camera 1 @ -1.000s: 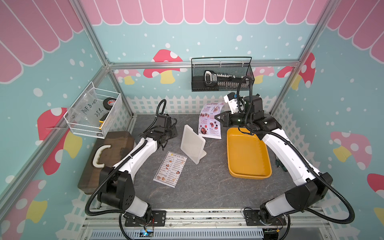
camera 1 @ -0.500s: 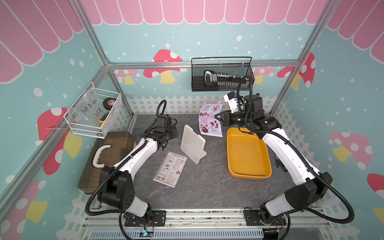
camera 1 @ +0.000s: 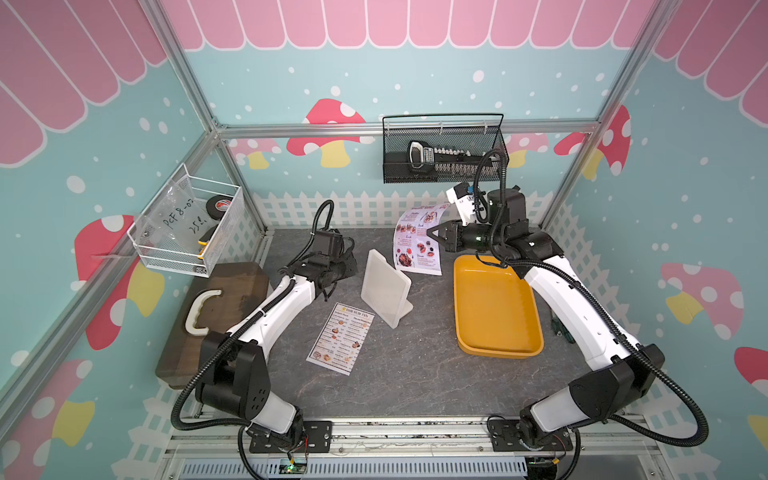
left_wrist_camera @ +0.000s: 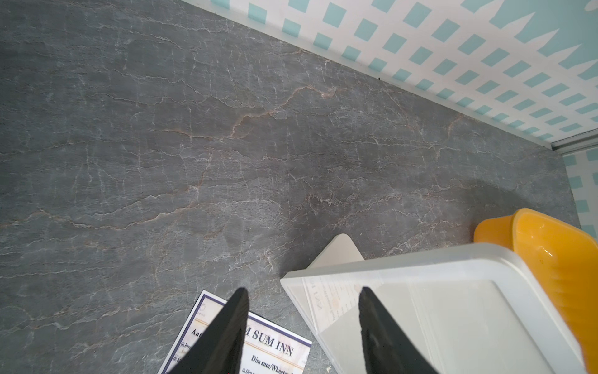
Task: Replace the menus in the menu holders
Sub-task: Insert the menu into the menu holder.
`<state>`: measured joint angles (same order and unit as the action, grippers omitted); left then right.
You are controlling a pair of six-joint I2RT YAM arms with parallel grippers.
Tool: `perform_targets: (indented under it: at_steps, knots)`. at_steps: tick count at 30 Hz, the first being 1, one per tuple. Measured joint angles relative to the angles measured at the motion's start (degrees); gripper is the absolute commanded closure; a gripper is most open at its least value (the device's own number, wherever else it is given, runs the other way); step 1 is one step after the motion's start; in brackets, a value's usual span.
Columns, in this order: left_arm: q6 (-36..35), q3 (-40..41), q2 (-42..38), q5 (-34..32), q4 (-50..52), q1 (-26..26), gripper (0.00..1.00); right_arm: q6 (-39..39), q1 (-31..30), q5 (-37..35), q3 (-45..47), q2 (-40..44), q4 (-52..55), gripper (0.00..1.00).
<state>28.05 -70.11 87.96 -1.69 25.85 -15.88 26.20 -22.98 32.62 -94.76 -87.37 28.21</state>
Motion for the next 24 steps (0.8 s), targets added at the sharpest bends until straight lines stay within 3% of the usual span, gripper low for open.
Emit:
perform_targets:
  at_steps: [20,24]
  knots:
    - [0.0,0.0,0.0,0.1,0.0,0.0,0.44,0.0,0.0,-0.2,1.0,0.0,0.1,0.96]
    - [-1.3,0.0,0.1,3.0,-0.2,0.0,0.44,0.0,0.0,0.4,1.0,0.0,0.0,0.96]
